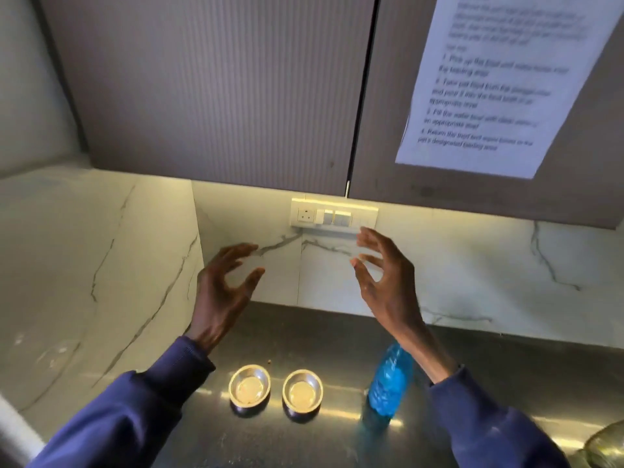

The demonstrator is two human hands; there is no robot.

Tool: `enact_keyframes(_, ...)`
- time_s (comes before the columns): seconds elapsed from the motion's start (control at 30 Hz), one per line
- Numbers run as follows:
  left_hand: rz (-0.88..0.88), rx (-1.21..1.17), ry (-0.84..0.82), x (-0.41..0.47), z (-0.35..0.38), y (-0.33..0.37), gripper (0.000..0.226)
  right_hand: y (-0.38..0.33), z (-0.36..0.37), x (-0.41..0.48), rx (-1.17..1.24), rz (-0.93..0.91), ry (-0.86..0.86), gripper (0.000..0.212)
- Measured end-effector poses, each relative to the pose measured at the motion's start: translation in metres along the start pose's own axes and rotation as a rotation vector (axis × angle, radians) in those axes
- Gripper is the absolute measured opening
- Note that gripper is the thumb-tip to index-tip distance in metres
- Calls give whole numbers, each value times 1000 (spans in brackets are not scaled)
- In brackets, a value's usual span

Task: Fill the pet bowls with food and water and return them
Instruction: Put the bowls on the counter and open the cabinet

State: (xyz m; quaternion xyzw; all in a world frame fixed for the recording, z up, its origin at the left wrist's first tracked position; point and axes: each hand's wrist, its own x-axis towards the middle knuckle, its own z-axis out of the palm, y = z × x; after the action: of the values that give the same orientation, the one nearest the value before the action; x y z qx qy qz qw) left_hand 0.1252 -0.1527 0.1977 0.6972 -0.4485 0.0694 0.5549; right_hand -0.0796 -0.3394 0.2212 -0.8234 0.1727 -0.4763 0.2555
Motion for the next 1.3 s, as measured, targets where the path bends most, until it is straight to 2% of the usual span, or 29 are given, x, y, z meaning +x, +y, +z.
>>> enact_keyframes(0.13,292,278,73,45,-8,34,59,-26,-19,54,-390,-332,154,55)
enact_keyframes(0.2,406,417,86,62,-9,45,67,-34,-19,78,-653,-424,129,67)
enact_keyframes(0.27,473,524,78,73,-7,55,74,-42,-16,93,-860,-420,44,80)
enact_keyframes(0.33,458,604,28,82,1,55,79,-44,-6,100,-1025,-327,-55,86)
enact_keyframes(0.4,426,674,-5,85,8,53,81,-48,2,103,-1138,-321,-74,82)
enact_keyframes(0.53,400,730,-27,89,7,56,90,-60,0,123,-1355,-499,-44,74)
enact_keyframes(0.6,426,754,-24,90,3,56,91,-64,-5,126,-1440,-566,-82,70)
enact_keyframes(0.7,432,760,-30,88,-1,52,96,-79,-2,118,-1508,-631,-153,52)
enact_keyframes(0.8,451,764,0,94,-8,47,96,-114,-7,105,-1563,-537,-316,40)
enact_keyframes(0.87,491,711,32,95,-7,47,83,-137,-16,90,-1565,-445,-439,27)
enact_keyframes(0.93,519,645,70,96,-5,52,67,-159,-28,71,-1570,-384,-478,14)
enact_keyframes(1.03,584,576,133,106,4,61,59,-181,-47,41,-1597,-287,-469,20)
enact_keyframes(1.13,636,527,189,119,14,74,71,-204,-71,20,-1650,-182,-412,15)
enact_keyframes(1.2,670,511,214,125,18,83,73,-219,-83,10,-1639,-21,-384,27)
enact_keyframes(1.27,718,507,238,133,24,87,75,-226,-90,1,-1667,96,-330,22)
enact_keyframes(1.3,737,511,258,137,27,89,75,-226,-94,-4,-1727,169,-280,34)
